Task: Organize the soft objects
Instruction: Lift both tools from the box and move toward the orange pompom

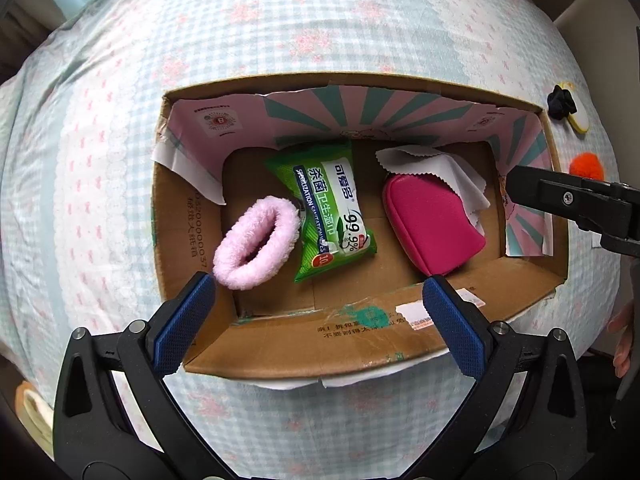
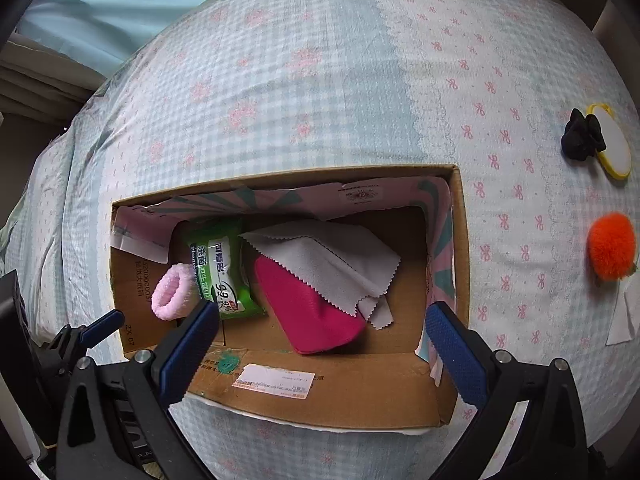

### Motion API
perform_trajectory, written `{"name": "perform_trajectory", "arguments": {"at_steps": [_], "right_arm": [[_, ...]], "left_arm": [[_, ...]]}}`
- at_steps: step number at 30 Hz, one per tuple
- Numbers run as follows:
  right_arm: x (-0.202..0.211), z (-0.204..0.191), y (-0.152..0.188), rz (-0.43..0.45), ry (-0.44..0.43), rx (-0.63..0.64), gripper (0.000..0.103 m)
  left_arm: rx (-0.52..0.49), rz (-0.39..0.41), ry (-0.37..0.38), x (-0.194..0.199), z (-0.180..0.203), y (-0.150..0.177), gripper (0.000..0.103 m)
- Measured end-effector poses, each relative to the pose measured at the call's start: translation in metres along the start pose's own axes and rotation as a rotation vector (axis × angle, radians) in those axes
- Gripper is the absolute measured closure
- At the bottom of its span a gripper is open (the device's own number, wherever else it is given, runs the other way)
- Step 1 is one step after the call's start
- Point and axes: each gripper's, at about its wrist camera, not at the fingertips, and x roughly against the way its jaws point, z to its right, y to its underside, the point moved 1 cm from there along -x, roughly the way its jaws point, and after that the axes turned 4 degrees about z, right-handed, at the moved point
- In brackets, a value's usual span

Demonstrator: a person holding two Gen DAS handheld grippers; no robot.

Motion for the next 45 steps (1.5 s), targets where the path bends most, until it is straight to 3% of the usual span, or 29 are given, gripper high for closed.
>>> {"name": "perform_trajectory", "arguments": {"at_steps": [9, 17, 21, 28, 36, 45], "right_arm": [[0.101, -0.016, 0.027, 0.213, 0.044, 0.094, 0.000], [0.188, -0.022, 0.069, 0.395, 0.102, 0.172, 0.000], [0.213, -0.018, 0.090, 0.452, 0.147, 0.178, 0.000], [0.235, -0.002, 0.113, 0.500, 0.166, 0.138, 0.000], [0.267, 0.054, 0.130, 0.559, 0.237, 0.042, 0.000], [0.287, 0.161, 0.146, 0.597, 0.280, -0.036, 0.000]], "left_arm": [[0.051, 0.126, -0.010, 0.082, -0.006, 0.026, 0.000], [0.087, 0.306, -0.034, 0.171, 0.004, 0.059, 0.000], [0.100, 0.388, -0.040, 0.205, 0.012, 0.072, 0.000], [0.098, 0.445, -0.007, 0.230, 0.029, 0.078, 0.000], [0.037, 0.485, 0.026, 0.242, 0.073, 0.064, 0.000], [0.000, 0.498, 0.071, 0.235, 0.170, 0.041, 0.000]]}}
